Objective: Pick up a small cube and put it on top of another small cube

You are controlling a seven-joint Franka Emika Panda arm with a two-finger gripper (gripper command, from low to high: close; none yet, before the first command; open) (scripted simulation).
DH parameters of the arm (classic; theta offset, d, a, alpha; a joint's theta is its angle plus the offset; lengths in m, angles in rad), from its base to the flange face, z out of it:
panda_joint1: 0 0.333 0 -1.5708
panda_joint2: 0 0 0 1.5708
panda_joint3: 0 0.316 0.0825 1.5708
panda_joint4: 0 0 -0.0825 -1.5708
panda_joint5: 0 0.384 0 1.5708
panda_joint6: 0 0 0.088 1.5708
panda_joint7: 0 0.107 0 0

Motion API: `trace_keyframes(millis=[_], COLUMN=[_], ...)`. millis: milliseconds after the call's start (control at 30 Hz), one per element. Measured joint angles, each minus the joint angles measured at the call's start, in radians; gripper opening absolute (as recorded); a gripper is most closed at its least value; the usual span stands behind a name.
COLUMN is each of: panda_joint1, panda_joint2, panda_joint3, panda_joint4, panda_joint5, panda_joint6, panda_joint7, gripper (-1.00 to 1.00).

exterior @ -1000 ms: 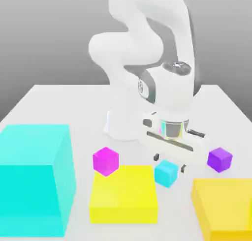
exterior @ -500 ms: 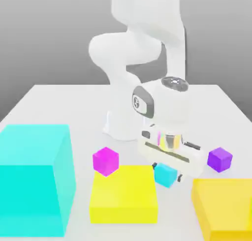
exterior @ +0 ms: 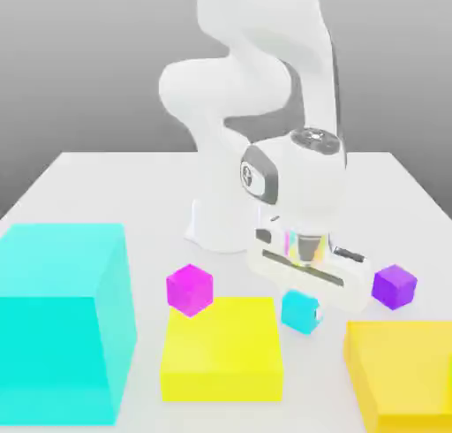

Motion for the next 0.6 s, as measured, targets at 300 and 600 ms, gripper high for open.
trace_keyframes(millis=[300, 600], panda_joint1=[-0.007, 0.011], panda_joint2=[-0.117, -0.213], panda_joint3=[0.074, 0.074], panda_joint4=[-0.021, -0.058], panda_joint5=[0.196, 0.237], panda_joint6=[-0.098, -0.169], panda_joint7=[-0.133, -0.135], gripper=[-1.00, -1.00])
